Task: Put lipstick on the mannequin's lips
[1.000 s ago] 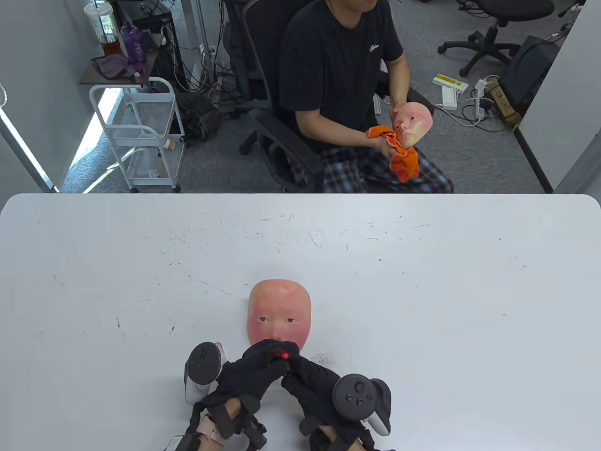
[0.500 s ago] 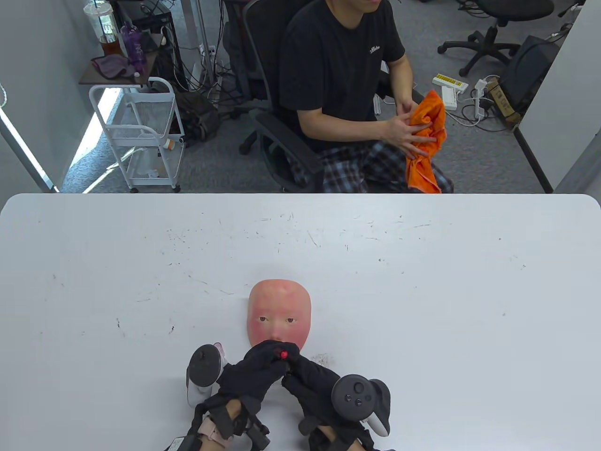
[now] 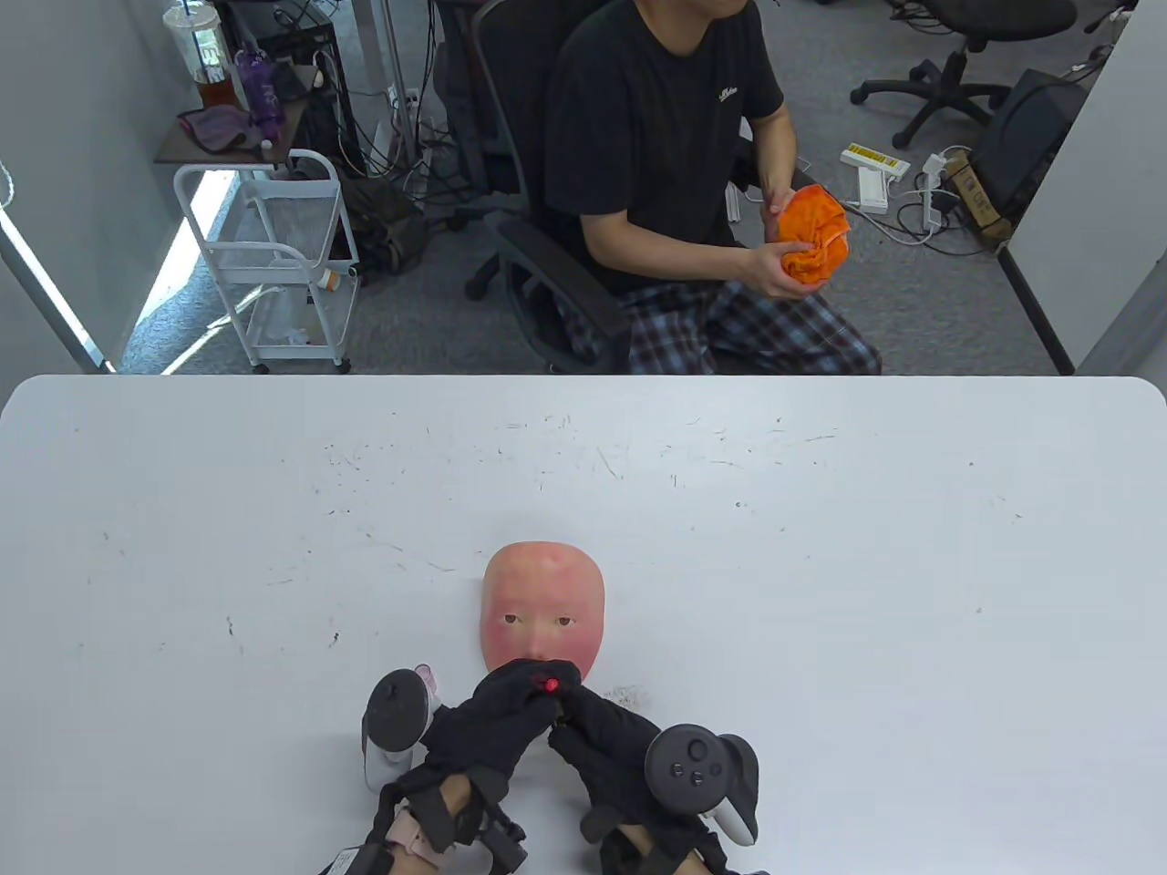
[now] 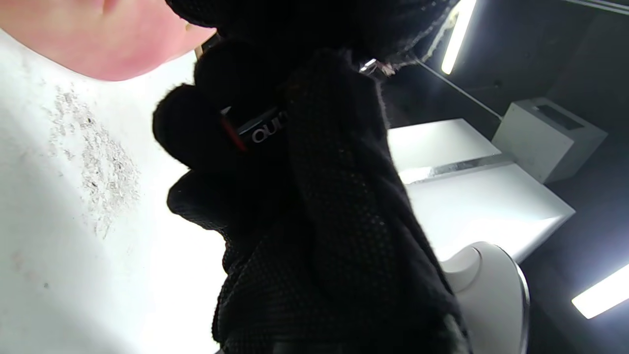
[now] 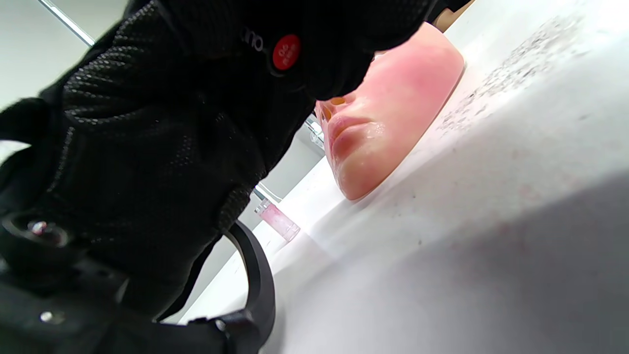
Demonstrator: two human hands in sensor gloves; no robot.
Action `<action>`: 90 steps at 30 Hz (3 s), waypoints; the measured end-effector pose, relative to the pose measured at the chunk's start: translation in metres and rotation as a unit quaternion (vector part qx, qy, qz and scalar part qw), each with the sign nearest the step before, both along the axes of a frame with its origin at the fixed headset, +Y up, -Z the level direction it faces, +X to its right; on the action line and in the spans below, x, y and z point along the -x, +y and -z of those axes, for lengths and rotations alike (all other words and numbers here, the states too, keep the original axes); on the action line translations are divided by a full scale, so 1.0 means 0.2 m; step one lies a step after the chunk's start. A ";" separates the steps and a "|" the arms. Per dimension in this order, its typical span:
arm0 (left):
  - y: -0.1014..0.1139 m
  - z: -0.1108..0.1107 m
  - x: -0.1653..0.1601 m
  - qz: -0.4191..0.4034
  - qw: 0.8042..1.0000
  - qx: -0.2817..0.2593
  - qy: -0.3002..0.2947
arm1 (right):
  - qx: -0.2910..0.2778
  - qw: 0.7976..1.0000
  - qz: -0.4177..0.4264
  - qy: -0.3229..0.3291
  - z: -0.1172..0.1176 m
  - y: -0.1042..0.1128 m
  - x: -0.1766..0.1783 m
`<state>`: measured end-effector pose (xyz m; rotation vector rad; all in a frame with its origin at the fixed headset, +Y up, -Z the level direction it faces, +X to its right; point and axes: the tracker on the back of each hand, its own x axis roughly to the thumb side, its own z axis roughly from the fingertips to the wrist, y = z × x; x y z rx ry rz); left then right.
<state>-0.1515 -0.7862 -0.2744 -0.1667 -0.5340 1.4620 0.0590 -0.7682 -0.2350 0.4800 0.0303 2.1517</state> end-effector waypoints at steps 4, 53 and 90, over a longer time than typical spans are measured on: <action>0.00 0.00 0.00 0.001 1.000 0.006 0.014 | -0.003 1.000 -0.011 0.000 0.00 0.00 0.01; 0.28 0.61 0.00 0.414 0.907 -0.060 0.045 | -0.085 0.968 -0.223 -0.082 -0.01 0.03 0.05; 0.23 0.63 -0.01 0.449 0.893 -0.011 0.010 | -0.193 0.868 -0.444 -0.110 -0.03 0.04 0.32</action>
